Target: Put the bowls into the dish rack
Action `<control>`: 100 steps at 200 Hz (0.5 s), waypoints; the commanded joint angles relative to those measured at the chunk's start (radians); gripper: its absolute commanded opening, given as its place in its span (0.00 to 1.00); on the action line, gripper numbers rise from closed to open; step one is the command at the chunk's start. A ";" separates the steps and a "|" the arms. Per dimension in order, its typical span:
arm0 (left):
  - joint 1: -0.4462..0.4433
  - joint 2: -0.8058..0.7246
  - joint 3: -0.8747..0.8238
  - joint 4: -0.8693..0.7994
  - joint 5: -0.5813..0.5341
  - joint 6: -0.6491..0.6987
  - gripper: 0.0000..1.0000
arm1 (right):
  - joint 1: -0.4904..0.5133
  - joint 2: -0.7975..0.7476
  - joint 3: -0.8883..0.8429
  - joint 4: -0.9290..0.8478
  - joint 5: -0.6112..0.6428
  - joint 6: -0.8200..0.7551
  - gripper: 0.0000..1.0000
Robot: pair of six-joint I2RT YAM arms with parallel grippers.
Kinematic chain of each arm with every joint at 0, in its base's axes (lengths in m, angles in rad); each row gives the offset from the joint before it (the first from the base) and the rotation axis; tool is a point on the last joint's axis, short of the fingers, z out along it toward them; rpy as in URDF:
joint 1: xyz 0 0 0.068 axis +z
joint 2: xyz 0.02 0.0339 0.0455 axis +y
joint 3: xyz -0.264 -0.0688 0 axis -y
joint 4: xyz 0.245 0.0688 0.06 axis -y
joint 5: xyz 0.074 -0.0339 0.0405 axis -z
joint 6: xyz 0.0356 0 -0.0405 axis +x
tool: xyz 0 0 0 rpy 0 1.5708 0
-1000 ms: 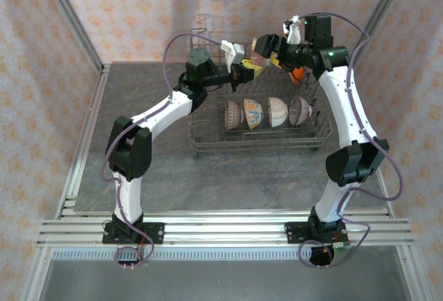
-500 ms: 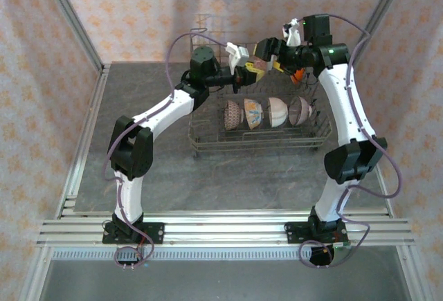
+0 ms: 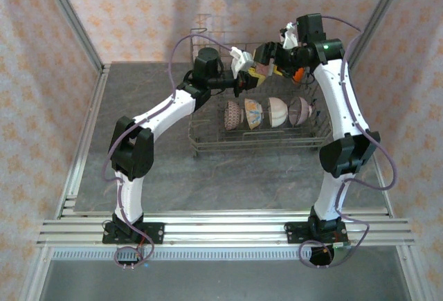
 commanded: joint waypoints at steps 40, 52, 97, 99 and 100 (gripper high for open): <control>-0.020 0.002 0.044 0.036 -0.010 0.041 0.00 | 0.025 0.008 0.050 -0.040 -0.017 -0.009 0.60; -0.021 0.002 0.043 0.033 -0.017 0.043 0.00 | 0.024 0.009 0.054 -0.039 -0.016 -0.009 0.58; -0.021 0.001 0.031 0.046 -0.052 0.038 0.18 | 0.024 0.011 0.061 -0.036 -0.007 -0.008 0.52; -0.020 0.000 0.029 0.048 -0.055 0.037 0.20 | 0.025 0.011 0.061 -0.035 -0.004 -0.008 0.52; -0.021 -0.001 0.028 0.048 -0.057 0.037 0.20 | 0.024 0.011 0.061 -0.035 -0.003 -0.007 0.52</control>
